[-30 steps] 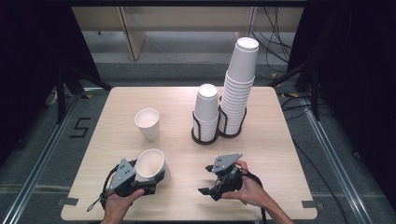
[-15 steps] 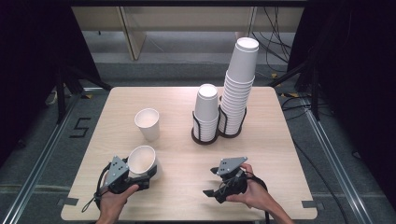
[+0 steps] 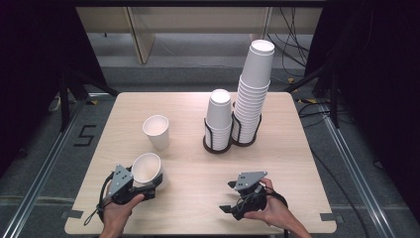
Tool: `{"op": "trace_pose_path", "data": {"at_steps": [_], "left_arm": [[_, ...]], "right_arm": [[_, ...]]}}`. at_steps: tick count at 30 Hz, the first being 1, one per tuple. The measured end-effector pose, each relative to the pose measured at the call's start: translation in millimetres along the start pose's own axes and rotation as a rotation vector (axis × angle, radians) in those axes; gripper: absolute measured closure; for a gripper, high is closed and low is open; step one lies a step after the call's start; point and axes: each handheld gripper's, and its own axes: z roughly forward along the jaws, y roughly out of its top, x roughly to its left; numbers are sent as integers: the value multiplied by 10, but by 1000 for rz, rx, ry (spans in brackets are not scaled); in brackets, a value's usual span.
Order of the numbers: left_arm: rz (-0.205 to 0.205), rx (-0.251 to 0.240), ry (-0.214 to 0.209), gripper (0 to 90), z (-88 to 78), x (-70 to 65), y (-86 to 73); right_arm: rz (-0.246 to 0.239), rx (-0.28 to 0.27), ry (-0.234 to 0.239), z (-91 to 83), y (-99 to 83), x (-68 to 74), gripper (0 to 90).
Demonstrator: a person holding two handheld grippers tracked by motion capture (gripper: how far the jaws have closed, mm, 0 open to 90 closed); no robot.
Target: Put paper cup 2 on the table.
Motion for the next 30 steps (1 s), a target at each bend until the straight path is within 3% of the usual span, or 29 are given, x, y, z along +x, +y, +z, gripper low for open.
{"op": "trace_pose_path", "data": {"at_steps": [14,16,19,25,26,30], "left_arm": [[-16,2,55,124,-19,145,-19],[-23,-6,57,124,-14,160,-22],[-21,1,64,124,-19,172,-21],[-26,3,82,124,-18,198,-17],[-31,-4,83,124,-10,206,-18],[-29,1,109,124,-12,257,-12]], "right_arm": [[13,-27,-30,-38,-60,-1,159],[36,-21,-31,-44,-70,7,159],[17,-29,-38,-45,-79,-8,159],[44,-22,-37,-60,-92,8,159],[25,-26,-40,-60,-94,-4,159],[36,-27,-37,-68,-99,-2,159]]}}
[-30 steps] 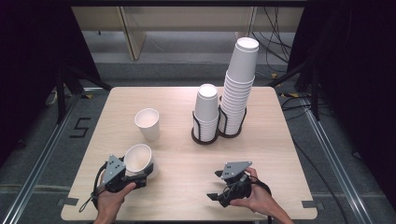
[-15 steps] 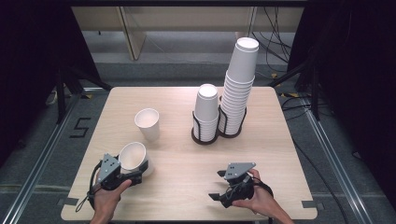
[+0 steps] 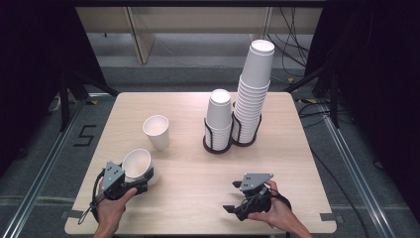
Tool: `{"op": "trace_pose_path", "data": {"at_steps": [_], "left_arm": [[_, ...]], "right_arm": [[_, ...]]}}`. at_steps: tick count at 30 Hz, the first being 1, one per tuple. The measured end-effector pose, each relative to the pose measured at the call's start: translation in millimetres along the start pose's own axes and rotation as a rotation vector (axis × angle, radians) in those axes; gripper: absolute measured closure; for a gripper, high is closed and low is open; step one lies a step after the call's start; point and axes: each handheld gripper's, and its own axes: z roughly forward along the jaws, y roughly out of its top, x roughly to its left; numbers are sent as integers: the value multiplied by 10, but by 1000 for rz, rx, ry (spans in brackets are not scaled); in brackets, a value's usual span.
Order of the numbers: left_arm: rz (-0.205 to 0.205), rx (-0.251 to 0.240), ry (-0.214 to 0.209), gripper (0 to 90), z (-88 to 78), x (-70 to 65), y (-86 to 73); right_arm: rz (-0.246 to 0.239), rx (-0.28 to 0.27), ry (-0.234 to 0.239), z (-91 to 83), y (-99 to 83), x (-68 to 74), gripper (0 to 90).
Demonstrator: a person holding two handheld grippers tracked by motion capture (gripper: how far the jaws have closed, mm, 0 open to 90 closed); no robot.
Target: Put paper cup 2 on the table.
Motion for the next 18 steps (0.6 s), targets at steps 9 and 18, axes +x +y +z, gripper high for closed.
{"op": "trace_pose_path", "data": {"at_steps": [9,18], "left_arm": [[9,-3,55,124,46,126,-2],[-12,-2,93,124,70,233,30]], "right_arm": [[-11,-8,-12,-15,-7,-11,159],[2,-6,-6,-17,-9,-13,159]]}}
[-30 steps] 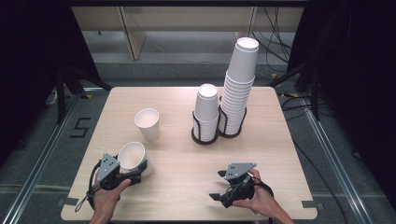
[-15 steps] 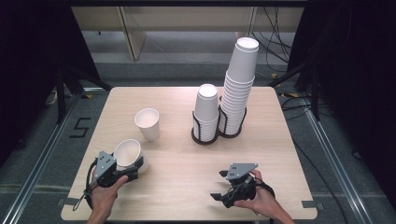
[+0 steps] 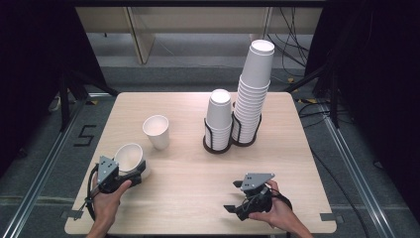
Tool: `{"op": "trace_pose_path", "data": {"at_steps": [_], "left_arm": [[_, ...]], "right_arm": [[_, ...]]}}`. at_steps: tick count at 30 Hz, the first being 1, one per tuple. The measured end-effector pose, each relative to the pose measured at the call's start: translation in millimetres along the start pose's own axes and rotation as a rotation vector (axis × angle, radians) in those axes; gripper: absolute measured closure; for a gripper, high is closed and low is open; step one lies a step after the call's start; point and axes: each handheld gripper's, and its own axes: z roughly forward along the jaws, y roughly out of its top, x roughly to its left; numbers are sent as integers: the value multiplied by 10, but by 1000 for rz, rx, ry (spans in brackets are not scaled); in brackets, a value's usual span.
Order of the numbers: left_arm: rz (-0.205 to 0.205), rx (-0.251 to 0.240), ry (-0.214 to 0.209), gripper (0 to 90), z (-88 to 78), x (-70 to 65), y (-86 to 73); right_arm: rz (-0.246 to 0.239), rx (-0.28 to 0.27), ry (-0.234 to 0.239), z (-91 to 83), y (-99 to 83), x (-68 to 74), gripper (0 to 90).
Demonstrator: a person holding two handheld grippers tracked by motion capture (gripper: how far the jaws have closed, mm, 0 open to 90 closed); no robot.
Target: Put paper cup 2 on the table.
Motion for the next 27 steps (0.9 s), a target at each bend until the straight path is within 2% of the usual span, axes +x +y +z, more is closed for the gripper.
{"op": "trace_pose_path", "data": {"at_steps": [3,7,11,18,23,25,27], "left_arm": [[-31,-8,-13,124,-7,4,50],[-23,-5,-16,124,22,0,91],[-3,8,18,124,125,80,127],[-18,27,52,124,262,272,208],[-25,39,59,123,392,360,287],[9,48,81,123,455,378,320],[25,64,91,123,518,392,352]], "right_arm": [[1,-4,0,-1,0,-6,159],[-1,-1,0,2,-1,-6,159],[0,1,0,1,-1,-7,159],[0,0,-1,3,-5,-12,159],[-5,0,-6,4,-4,-15,159],[3,1,-3,7,-4,-14,159],[2,2,-3,9,-7,-16,159]]}}
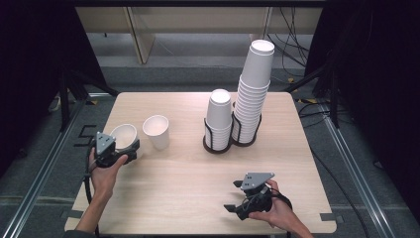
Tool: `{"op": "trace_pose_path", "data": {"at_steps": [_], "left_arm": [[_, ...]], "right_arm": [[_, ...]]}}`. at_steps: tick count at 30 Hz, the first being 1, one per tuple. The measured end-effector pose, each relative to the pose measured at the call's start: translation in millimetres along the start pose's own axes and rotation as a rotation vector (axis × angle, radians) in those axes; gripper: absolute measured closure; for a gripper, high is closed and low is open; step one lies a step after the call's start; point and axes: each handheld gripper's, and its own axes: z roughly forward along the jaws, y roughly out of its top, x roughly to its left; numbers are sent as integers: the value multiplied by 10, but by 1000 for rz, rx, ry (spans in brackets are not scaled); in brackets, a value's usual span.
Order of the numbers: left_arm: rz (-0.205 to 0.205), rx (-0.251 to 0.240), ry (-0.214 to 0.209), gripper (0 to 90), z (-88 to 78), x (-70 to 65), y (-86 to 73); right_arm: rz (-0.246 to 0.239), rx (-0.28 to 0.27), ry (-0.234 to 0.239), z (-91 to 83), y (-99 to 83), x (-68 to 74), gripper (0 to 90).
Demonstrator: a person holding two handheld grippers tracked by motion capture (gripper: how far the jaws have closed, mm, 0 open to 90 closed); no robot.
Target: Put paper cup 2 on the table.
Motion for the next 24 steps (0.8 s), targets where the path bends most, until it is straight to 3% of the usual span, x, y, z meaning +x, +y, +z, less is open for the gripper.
{"op": "trace_pose_path", "data": {"at_steps": [8,14,24], "left_arm": [[10,48,42,123,204,42,64],[8,68,75,122,322,99,14],[8,86,86,118,473,139,-77]], "right_arm": [[-3,5,4,8,-6,10,160],[-3,12,5,20,-6,10,162],[13,24,11,23,-8,24,166]]}}
